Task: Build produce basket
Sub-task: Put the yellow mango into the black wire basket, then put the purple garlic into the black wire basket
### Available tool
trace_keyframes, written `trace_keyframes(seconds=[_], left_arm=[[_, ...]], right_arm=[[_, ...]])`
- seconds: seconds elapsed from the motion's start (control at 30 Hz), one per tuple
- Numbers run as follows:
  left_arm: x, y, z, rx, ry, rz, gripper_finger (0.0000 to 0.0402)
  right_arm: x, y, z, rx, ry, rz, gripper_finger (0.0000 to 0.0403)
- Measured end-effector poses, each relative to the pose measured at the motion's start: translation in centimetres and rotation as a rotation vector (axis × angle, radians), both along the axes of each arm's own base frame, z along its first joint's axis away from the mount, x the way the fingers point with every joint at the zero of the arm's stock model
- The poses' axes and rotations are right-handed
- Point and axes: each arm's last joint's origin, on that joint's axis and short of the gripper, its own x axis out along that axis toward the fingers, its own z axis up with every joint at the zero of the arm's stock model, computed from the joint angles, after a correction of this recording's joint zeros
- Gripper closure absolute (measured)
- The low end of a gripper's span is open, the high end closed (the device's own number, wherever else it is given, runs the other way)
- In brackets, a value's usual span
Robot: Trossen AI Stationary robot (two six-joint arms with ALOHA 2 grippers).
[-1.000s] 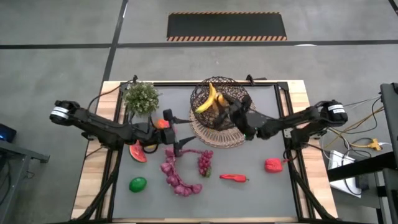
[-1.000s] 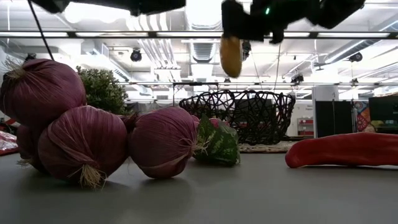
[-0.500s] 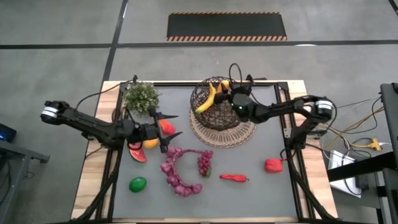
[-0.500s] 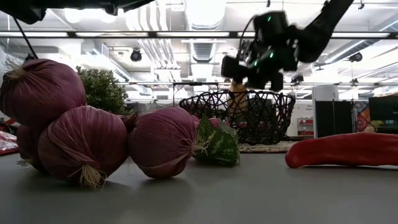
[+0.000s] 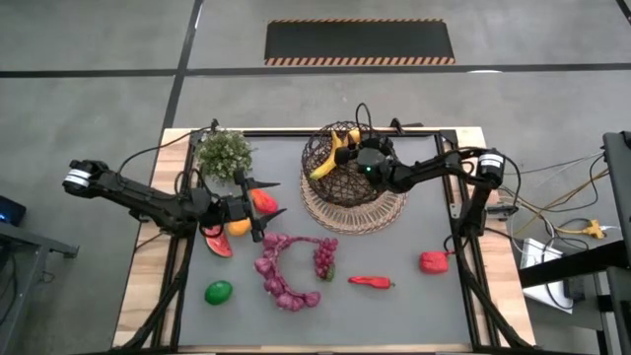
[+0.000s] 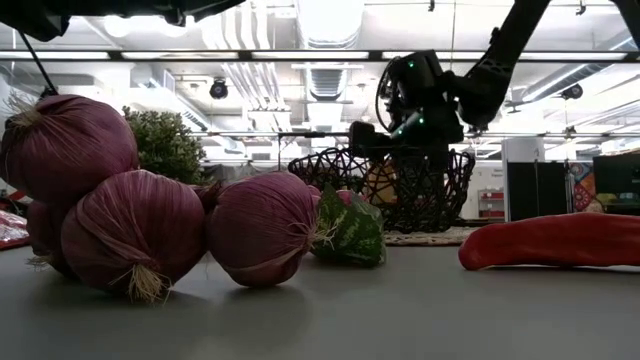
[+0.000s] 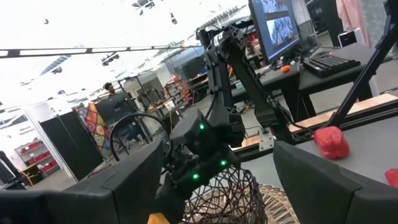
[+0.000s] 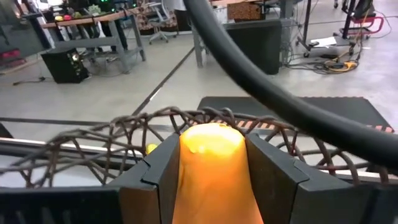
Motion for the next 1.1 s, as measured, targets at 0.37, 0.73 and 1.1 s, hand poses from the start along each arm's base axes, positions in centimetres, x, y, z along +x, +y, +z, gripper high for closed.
trace_keyframes(seconds=[0.37,0.73,1.1], left_arm=[[0.0,0.0,0.0,0.0,-0.004,0.001,0.0116],[0.0,0.0,0.1,-0.001,-0.009,0.001,0.0116],[0.0,0.0,0.1,-0.001,-0.01,0.001,0.0116]], right_arm=[[0.0,0.0,0.0,-0.003,0.017,-0.001,0.0223],[-0.1,0.0,-0.2,0.002,0.038,-0.01,0.017],[-0.2,0.5,1.3,-0.039,0.053,-0.002,0.0158]])
